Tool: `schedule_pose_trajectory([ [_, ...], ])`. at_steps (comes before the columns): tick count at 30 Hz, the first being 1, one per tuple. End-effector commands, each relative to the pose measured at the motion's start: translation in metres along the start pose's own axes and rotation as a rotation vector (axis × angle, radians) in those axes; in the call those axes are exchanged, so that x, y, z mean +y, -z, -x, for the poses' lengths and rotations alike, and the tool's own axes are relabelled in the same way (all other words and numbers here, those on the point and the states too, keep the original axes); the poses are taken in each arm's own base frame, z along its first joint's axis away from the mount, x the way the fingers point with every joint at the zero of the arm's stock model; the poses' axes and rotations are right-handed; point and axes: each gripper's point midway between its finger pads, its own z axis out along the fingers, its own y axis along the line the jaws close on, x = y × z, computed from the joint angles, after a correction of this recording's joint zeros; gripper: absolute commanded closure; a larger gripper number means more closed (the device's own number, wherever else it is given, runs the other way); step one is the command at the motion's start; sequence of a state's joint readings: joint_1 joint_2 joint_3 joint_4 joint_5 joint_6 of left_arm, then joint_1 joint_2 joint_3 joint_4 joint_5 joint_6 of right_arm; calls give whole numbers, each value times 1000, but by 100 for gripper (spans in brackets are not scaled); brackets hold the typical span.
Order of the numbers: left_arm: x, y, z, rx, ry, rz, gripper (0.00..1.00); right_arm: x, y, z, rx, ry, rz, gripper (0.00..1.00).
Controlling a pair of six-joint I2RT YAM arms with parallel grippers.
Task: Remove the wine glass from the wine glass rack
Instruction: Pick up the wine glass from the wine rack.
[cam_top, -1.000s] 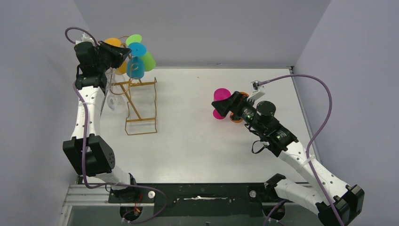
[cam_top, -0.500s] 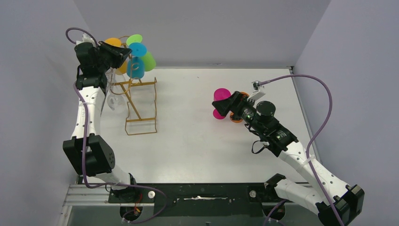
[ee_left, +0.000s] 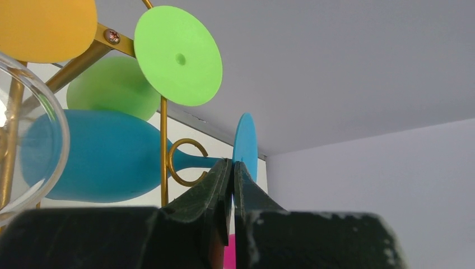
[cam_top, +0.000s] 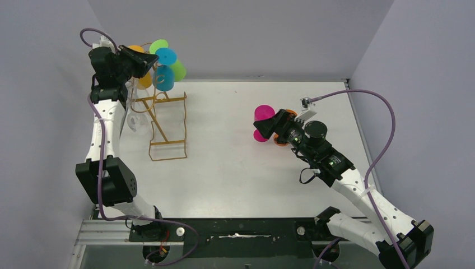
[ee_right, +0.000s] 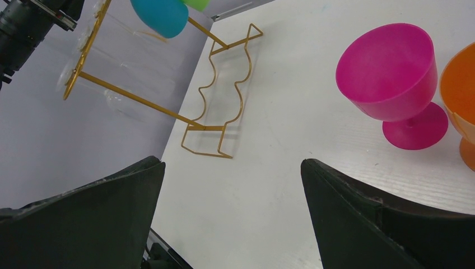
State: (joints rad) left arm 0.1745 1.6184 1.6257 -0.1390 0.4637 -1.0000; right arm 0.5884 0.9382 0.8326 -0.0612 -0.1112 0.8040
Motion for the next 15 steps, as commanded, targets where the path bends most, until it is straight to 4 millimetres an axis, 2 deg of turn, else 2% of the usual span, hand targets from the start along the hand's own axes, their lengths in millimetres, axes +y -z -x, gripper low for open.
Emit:
schedule_pose_trajectory([
  [1,-30,5,8,0,-68,-93,100,5,4,16,-64,-10,11,2],
  [9,-30,10,0,26,-77,-104,100,6,3,16,-63,-17,11,2],
  [15,-29,13,-17,136,-164,-112,100,4,6,17,-68,-14,3,2],
])
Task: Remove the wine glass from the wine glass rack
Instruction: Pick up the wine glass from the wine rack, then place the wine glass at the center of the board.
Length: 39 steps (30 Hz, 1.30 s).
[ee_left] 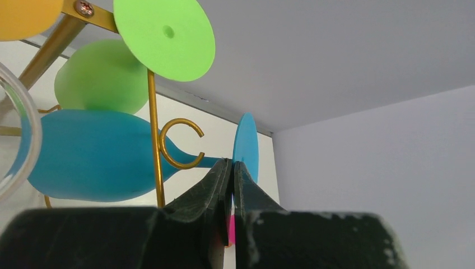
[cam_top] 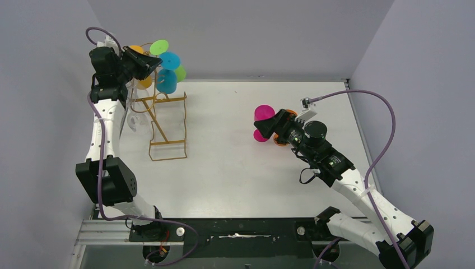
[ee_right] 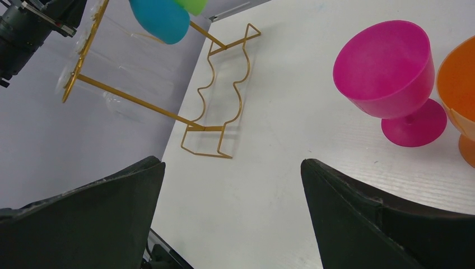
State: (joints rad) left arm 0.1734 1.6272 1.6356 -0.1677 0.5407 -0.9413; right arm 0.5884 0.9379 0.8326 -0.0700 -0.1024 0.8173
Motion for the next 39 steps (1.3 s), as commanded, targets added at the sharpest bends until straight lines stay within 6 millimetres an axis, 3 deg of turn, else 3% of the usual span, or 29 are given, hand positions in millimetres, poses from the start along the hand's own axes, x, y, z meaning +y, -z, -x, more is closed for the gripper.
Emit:
schedule_pose_trajectory([
  [1,-29,11,-5,69,-137,-79,100,6,6,18,-70,0,16,2],
  [6,-39,15,-18,106,-238,-59,100,8,4,17,-69,-2,23,2],
  [10,-59,14,-39,145,-316,-72,100,8,1,15,-58,-3,24,2],
  [17,-81,16,-93,255,-387,-114,100,8,3,18,-74,4,29,2],
  [21,-103,25,-136,323,-445,-222,100,6,6,21,-99,10,25,2],
  [24,-112,37,-166,349,-465,-299,100,4,7,22,-116,15,22,2],
  [29,-104,65,-211,399,-460,-406,100,1,14,27,-156,19,17,2],
  [32,-112,88,-233,404,-451,-492,100,1,17,31,-183,23,25,2],
  [35,-115,109,-256,424,-460,-550,100,12,17,31,-182,45,85,1],
  [39,-111,130,-268,412,-429,-567,100,31,13,22,-116,75,175,5],
])
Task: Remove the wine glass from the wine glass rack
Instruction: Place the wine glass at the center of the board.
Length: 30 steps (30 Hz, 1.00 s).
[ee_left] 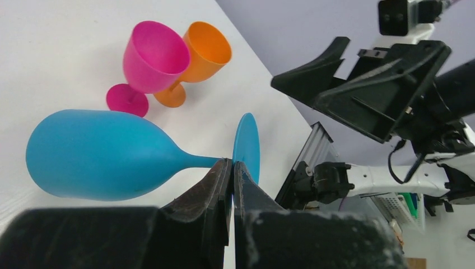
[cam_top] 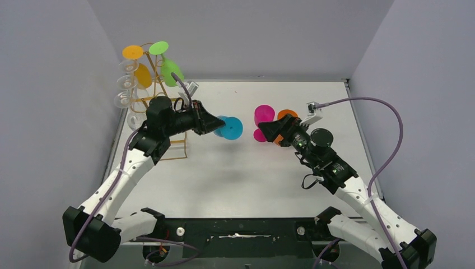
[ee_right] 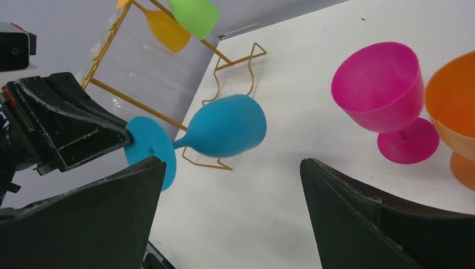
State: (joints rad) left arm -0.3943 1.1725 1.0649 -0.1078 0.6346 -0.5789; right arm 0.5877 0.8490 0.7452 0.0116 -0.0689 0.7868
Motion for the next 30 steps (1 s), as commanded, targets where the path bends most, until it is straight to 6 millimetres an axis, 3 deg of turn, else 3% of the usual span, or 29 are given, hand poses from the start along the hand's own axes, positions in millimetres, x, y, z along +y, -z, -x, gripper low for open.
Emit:
schedule_pose_trajectory([
  [1,-44,18,19,-155,-85,-138,100,38,-4,14,-12,45,171,6],
  [4,-51,26,12,-212,-40,-166,100,58,-8,6,43,56,281,11],
  [7,-46,29,4,-238,-14,-151,100,82,-6,-2,90,68,421,14],
  [11,-45,27,1,-206,-31,-144,100,98,-2,-7,97,49,527,19],
  [23,-65,31,-24,-140,35,-303,100,102,-9,-31,228,38,567,33],
  [28,-61,32,-28,-133,38,-278,100,109,-10,-35,251,37,604,49],
  [30,-58,32,-30,-129,42,-263,100,111,-9,-35,251,35,616,61],
])
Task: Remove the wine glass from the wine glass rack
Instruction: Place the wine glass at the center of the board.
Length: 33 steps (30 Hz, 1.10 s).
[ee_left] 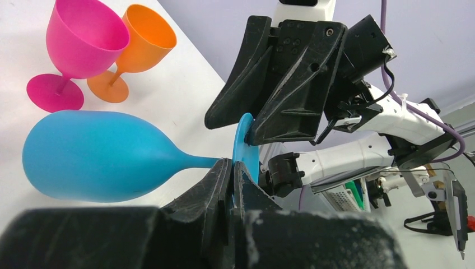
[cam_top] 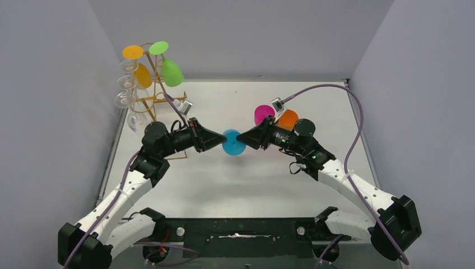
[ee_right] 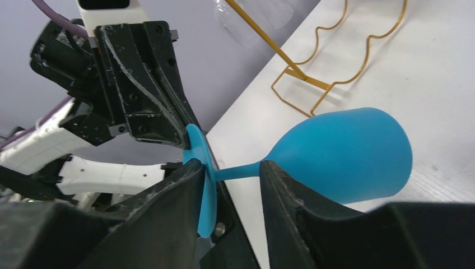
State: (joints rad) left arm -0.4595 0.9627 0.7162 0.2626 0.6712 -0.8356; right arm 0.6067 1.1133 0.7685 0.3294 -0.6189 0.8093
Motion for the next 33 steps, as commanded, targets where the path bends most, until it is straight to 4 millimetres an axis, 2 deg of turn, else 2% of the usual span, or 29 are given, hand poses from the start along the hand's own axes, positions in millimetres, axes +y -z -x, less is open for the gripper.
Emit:
schedule_pose_trajectory([
  [1,-26,5,15,-48,-69,-69,100,43,0,27,-62,74,142,65],
  [5,-24,4,14,-49,-67,-61,100,46,1,26,-57,69,160,77],
  [9,-23,3,10,-23,-64,-69,100,47,2,28,-68,74,163,98],
  [12,-21,2,5,20,-62,-64,83,48,2,28,-67,80,166,100],
  [16,-19,2,-5,79,-58,-58,69,48,1,28,-68,88,164,100],
  [20,-21,2,-19,119,-29,-71,60,46,1,31,-85,101,154,100],
  [24,-20,-4,-19,70,55,-67,61,50,1,30,-92,113,172,100],
  [27,-34,-11,-15,11,130,-167,63,53,-1,27,-83,120,193,100],
  [29,-38,-15,-19,20,163,-211,67,55,-3,25,-74,121,202,100],
  [33,-31,-22,-28,69,185,-192,79,56,-4,24,-71,133,202,100],
])
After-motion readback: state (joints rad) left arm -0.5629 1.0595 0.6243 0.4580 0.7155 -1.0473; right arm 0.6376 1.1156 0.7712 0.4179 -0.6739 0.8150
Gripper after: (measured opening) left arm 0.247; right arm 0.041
